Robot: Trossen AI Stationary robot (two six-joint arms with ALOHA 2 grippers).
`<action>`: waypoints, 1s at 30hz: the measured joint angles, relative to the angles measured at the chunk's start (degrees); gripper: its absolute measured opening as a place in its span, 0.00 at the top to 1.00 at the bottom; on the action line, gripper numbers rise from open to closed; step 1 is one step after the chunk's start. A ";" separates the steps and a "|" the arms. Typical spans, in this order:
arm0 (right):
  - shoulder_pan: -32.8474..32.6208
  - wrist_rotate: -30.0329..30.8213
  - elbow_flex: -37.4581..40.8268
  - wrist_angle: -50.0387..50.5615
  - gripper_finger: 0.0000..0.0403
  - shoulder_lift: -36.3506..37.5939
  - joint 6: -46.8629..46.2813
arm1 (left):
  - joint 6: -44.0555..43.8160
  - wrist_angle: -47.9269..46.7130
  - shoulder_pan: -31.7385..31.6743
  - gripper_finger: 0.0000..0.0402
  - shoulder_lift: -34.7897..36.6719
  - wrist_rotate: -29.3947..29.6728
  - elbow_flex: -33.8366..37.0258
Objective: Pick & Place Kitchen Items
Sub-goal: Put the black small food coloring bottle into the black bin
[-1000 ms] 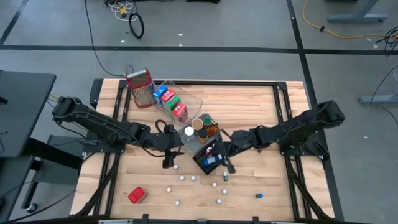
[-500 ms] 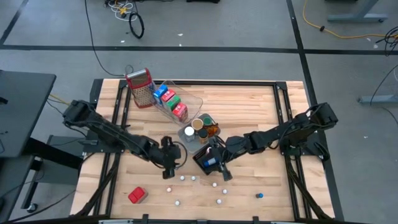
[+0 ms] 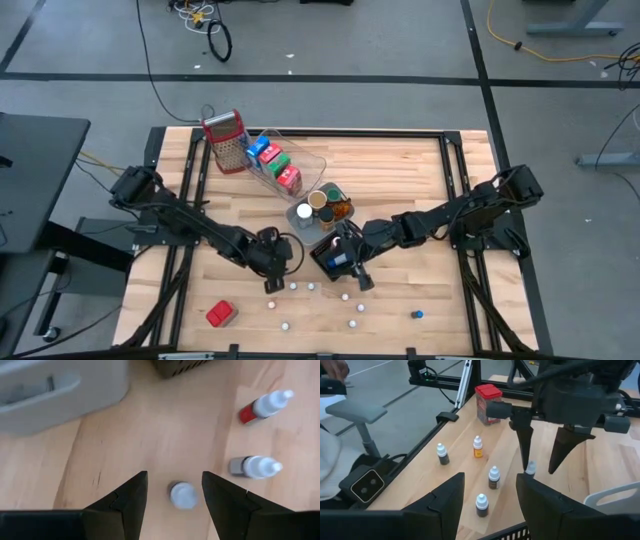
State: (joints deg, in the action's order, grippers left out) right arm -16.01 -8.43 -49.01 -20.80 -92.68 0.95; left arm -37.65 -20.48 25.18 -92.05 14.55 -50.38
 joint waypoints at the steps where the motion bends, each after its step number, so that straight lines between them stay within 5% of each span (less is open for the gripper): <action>1: 0.00 0.02 0.00 0.07 0.53 0.00 -0.02 | -0.68 -0.14 -0.01 0.50 0.00 -0.61 0.04; 22: 0.00 -0.01 0.09 0.38 0.53 0.00 -0.03 | -2.59 0.47 0.10 0.51 -4.72 -4.54 0.04; 30: 0.00 0.00 0.09 0.42 0.53 0.02 0.93 | -1.79 0.93 0.12 0.65 -4.59 -3.77 0.03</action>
State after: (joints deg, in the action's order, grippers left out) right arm -16.01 -8.43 -48.93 -20.38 -92.66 1.88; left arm -39.44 -19.55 25.30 -96.64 10.78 -50.35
